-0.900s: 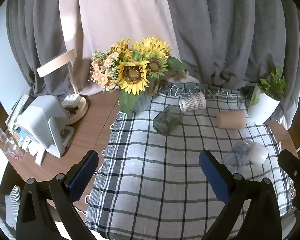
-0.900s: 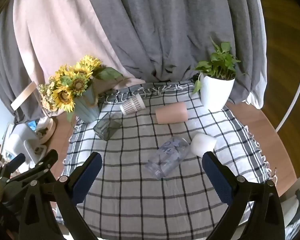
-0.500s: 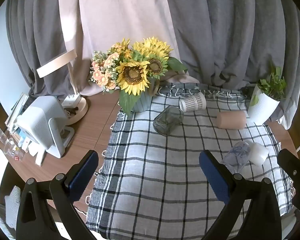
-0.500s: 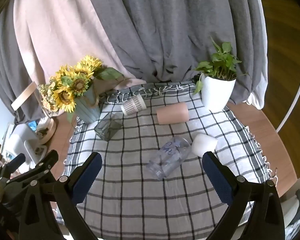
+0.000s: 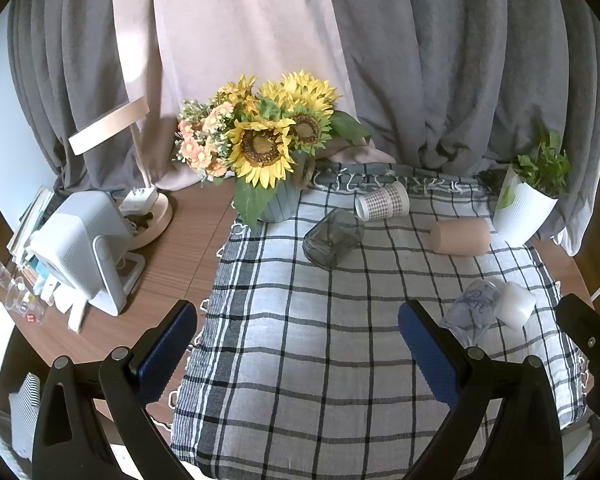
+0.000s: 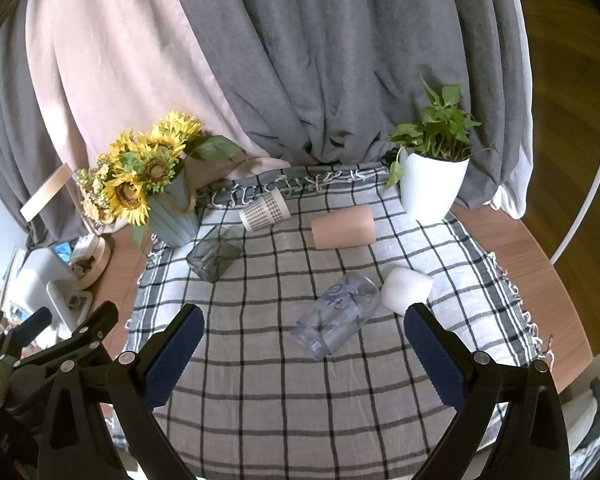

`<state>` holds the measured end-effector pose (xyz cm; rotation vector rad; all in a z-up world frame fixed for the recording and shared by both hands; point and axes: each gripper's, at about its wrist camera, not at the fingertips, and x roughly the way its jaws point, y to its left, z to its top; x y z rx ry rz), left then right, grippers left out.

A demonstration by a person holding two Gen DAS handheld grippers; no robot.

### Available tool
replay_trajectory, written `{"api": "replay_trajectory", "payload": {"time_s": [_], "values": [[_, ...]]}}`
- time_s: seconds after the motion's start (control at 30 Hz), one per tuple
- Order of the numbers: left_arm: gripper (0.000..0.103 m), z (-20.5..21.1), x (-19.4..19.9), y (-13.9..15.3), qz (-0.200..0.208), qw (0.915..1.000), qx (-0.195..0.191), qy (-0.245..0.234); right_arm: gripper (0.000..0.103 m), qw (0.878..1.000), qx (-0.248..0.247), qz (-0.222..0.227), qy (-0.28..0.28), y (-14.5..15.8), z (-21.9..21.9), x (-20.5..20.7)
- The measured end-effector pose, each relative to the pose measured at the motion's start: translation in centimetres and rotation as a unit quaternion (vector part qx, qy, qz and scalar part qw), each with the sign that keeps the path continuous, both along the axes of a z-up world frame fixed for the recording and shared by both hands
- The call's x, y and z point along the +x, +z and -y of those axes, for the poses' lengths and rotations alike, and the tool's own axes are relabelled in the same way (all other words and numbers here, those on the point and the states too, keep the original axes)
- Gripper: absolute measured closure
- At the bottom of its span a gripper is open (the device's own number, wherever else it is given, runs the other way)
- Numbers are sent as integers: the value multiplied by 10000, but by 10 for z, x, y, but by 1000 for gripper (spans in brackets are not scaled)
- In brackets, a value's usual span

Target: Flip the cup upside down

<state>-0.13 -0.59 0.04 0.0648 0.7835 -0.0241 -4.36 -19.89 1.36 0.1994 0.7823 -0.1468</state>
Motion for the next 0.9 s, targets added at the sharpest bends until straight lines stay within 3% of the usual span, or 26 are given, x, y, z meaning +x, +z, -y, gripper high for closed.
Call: {"api": "replay_trajectory", "payload": {"time_s": [0.9], "values": [[0, 0, 0, 0, -8, 10000, 12, -3, 2, 10000, -9, 1, -1, -3, 1, 1]]}}
